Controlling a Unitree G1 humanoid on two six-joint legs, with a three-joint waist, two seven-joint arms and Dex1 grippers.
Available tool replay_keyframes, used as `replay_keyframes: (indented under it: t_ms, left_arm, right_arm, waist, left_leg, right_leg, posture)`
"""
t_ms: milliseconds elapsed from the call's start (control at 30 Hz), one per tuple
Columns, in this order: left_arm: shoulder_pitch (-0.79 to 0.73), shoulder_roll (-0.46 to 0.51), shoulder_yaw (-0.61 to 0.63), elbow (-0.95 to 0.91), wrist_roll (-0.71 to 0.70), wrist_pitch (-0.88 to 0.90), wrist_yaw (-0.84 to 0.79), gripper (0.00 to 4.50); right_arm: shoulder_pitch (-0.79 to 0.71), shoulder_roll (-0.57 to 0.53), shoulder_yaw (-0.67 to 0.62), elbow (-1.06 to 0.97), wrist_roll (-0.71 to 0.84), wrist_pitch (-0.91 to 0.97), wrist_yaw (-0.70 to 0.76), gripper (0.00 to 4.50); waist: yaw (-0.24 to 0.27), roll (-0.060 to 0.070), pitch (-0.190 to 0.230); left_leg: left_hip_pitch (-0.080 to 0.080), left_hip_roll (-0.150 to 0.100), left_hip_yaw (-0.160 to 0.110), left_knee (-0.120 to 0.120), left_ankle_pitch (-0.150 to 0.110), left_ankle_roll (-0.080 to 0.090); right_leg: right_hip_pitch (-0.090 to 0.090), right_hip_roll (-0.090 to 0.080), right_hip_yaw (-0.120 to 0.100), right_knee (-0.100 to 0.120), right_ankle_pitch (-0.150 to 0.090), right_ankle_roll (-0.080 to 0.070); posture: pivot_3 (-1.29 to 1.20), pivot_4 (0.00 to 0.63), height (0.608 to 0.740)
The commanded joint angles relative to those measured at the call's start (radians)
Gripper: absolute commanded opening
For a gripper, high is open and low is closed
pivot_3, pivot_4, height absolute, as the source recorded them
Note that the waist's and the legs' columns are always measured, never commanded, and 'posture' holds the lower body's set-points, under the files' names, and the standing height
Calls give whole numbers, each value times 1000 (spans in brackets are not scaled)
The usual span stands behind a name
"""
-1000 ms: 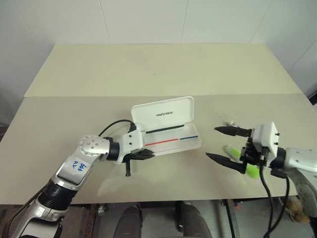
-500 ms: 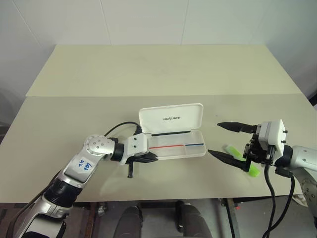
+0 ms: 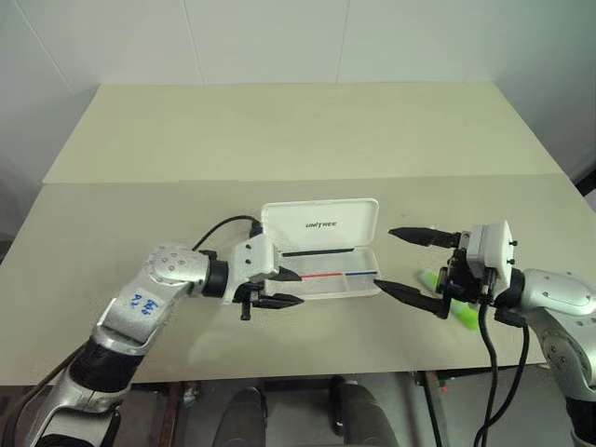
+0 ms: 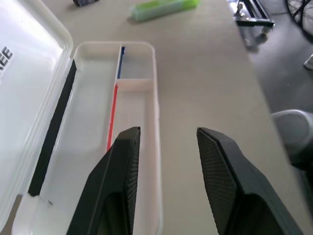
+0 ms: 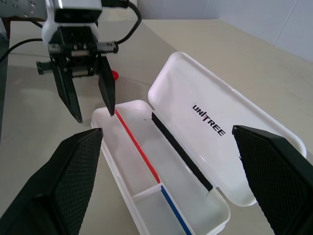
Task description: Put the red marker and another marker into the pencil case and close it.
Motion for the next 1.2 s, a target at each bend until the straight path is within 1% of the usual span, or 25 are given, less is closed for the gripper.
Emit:
replay_keyframes:
  t_ms: [33,67,133,167,233,267,300,333,400,467,533,600,767,867,933,1200]
  left_arm:
    - [83,68,179,-168,-126,123,34,2152]
    - [122,80,229,-190,-139,147,56,2318]
    - [236,111,335,-205,-117,134,81,2885]
    - [292,121,378,-204,-98,107,87,3275]
    - [397,132,446,-188,-68,66,99,3882]
    - [467,127,489,-166,-40,8,96,4274]
    - [518,125,519,-148,-21,-38,92,4458]
    - [551,114,547,-136,-13,-53,108,4458]
    - [587,53,623,-75,3,-124,175,4458]
    - [587,-1,692,8,28,-237,231,4458]
    - [583,-17,730,75,30,-297,245,4458]
    - [588,-9,739,129,38,-341,243,4458]
    - [572,18,696,236,26,-409,192,4458]
    - [555,27,635,271,-7,-386,133,4458]
    - [540,32,601,293,0,-393,116,4458]
    - [498,77,535,429,27,-403,78,4458]
  right_arm:
    - [-38,19,15,29,0,-32,18,4500]
    - [-50,23,21,38,-1,-35,22,4500]
    - [-75,34,34,58,-3,-39,30,4500]
    - [-85,37,39,66,-3,-41,34,4500]
    - [-99,44,47,78,-4,-43,41,4500]
    - [-108,48,53,83,-3,-42,44,4500]
    - [-115,51,58,85,-2,-40,46,4500]
    - [-121,53,62,87,-1,-39,45,4500]
    - [-133,57,68,85,1,-32,43,4500]
    - [-140,60,70,81,3,-25,39,4500]
    - [-144,63,71,77,4,-18,36,4500]
    - [-144,64,71,73,5,-13,33,4500]
    - [-151,66,66,56,11,3,20,4500]
    - [-154,64,61,39,16,13,10,4500]
    - [-154,62,56,26,20,20,3,4500]
    - [-125,57,32,-20,29,37,-27,4500]
  waist:
    - [-6,0,0]
    - [-8,0,0]
    - [-14,0,0]
    - [-18,0,0]
    - [-20,0,0]
    - [-21,0,0]
    - [-21,0,0]
    - [-21,0,0]
    - [-20,0,0]
    - [-17,0,0]
    - [-16,-1,-1]
    - [-17,-1,-1]
    - [-18,-1,-1]
    - [-18,-1,-1]
    - [-18,-1,-1]
    - [-21,-1,-1]
  left_leg:
    - [0,0,0,-1,0,0]
    - [0,0,0,-1,0,0]
    - [1,0,0,-1,0,0]
    - [1,0,0,-1,0,0]
    - [1,0,0,-1,0,0]
    - [1,0,0,-1,0,0]
    - [1,0,0,-1,0,0]
    - [2,0,0,-1,0,0]
    - [1,0,0,-1,0,-1]
    - [1,0,-1,-1,0,-1]
    - [1,0,0,-1,-1,-1]
    - [0,0,0,-1,-1,-1]
    - [0,0,1,-3,-1,-2]
    - [0,0,1,-4,-1,-2]
    - [0,0,2,-4,-1,-2]
    - [1,1,2,-5,-1,-2]
  right_leg:
    - [0,0,0,0,0,0]
    - [0,0,0,0,0,0]
    - [0,0,0,1,-1,0]
    - [0,0,0,1,-1,0]
    - [0,0,0,1,-1,-1]
    - [0,0,0,1,-1,-1]
    - [0,0,0,0,-1,-1]
    - [0,0,0,0,-1,-1]
    - [0,0,0,-1,-1,-1]
    - [0,-1,-1,-2,0,-2]
    - [0,-2,-1,-2,0,-2]
    - [0,-2,-1,-2,0,-2]
    - [0,-2,-1,-4,0,-2]
    - [-1,-2,-1,-4,0,-2]
    - [-1,-2,-1,-4,0,-2]
    - [-1,-2,-1,-2,0,-2]
  posture:
    - [0,150,740]
    - [0,150,740]
    - [0,150,740]
    - [0,150,740]
    - [0,150,740]
    - [0,150,740]
    - [0,150,740]
    - [0,150,740]
    - [0,150,740]
    - [0,150,740]
    - [0,150,740]
    - [0,150,740]
    - [0,150,740]
    - [0,150,740]
    - [0,150,740]
    - [0,150,740]
